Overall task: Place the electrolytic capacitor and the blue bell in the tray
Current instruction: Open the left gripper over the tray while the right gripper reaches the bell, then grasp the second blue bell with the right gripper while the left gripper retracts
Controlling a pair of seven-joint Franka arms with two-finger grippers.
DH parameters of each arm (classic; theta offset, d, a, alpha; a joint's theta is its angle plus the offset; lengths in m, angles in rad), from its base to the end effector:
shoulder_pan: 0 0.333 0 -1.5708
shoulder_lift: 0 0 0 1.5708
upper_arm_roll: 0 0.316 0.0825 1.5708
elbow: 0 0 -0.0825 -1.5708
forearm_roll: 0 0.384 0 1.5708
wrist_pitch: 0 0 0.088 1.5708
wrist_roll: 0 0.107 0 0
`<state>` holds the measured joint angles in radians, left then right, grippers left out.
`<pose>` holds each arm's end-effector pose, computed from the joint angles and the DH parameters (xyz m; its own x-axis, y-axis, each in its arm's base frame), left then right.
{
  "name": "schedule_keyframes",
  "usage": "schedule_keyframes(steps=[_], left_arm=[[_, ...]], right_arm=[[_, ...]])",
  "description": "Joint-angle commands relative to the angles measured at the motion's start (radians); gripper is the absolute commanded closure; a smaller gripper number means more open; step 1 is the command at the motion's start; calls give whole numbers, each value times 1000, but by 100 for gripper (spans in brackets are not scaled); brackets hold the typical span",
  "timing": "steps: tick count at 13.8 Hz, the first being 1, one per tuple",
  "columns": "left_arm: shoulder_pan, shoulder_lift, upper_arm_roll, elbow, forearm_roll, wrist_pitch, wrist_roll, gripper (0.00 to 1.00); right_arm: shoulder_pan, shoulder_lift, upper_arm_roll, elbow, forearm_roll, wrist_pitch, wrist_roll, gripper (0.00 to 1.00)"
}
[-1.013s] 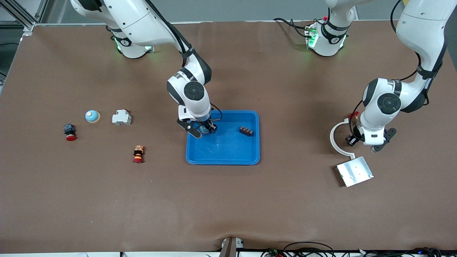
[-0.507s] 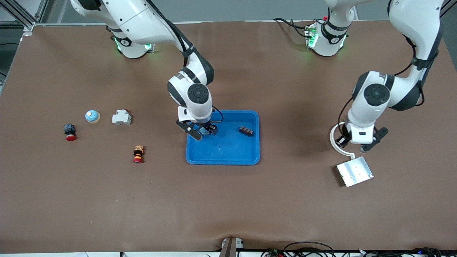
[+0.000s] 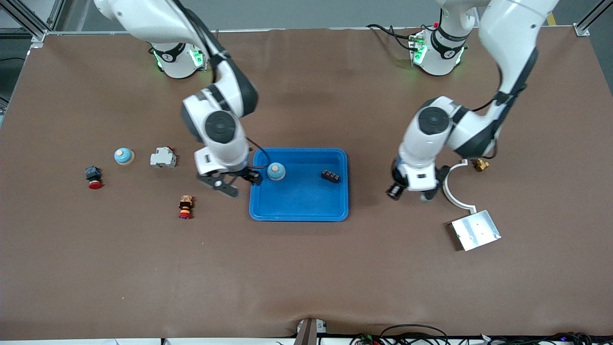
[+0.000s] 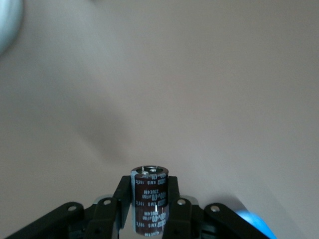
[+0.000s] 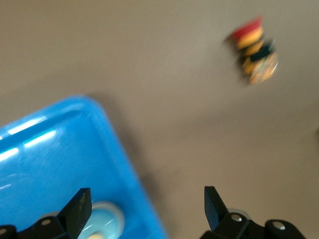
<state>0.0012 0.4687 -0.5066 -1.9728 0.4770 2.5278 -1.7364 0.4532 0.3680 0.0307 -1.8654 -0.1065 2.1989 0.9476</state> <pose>0.5541 -0.2941 0.2724 0.5939 0.8001 0.0841 0.7823 -0.5987 0.1721 0.5586 0.2881 0.3172 0.9204 -0.3892 0.0380 -0.3910 -0.9176 0.0720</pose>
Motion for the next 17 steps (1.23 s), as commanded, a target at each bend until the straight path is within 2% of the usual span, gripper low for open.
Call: schedule_keyframes(steps=[1, 4, 8, 10, 13, 14, 15, 16, 17], left_arm=[[-102, 125, 7, 173, 17, -66, -138, 100], [-208, 241, 23, 323, 17, -106, -257, 100], [-449, 327, 210, 414, 3, -112, -400, 100], [-495, 361, 243, 446, 2, -112, -433, 100], [-497, 364, 243, 448, 3, -113, -437, 100], [-497, 363, 243, 448, 3, -113, -437, 68], [-497, 358, 243, 449, 3, -115, -436, 23], [-492, 346, 243, 451, 5, -124, -433, 0], [-486, 337, 243, 475, 0, -156, -430, 0]], right_arm=[[-154, -223, 21, -298, -18, 139, -243, 0], [-298, -340, 21, -421, -10, 143, -473, 0], [-460, -454, 20, -569, -4, 179, -689, 0], [-537, -484, 15, -635, 7, 224, -804, 0], [-599, -497, -43, -715, 74, 315, -1024, 0], [-614, -492, -61, -736, 83, 349, -1080, 0], [-634, -489, -64, -751, 85, 373, -1111, 0], [-652, -485, -66, -761, 83, 386, -1130, 0], [-671, -479, -66, -771, 83, 406, -1153, 0]])
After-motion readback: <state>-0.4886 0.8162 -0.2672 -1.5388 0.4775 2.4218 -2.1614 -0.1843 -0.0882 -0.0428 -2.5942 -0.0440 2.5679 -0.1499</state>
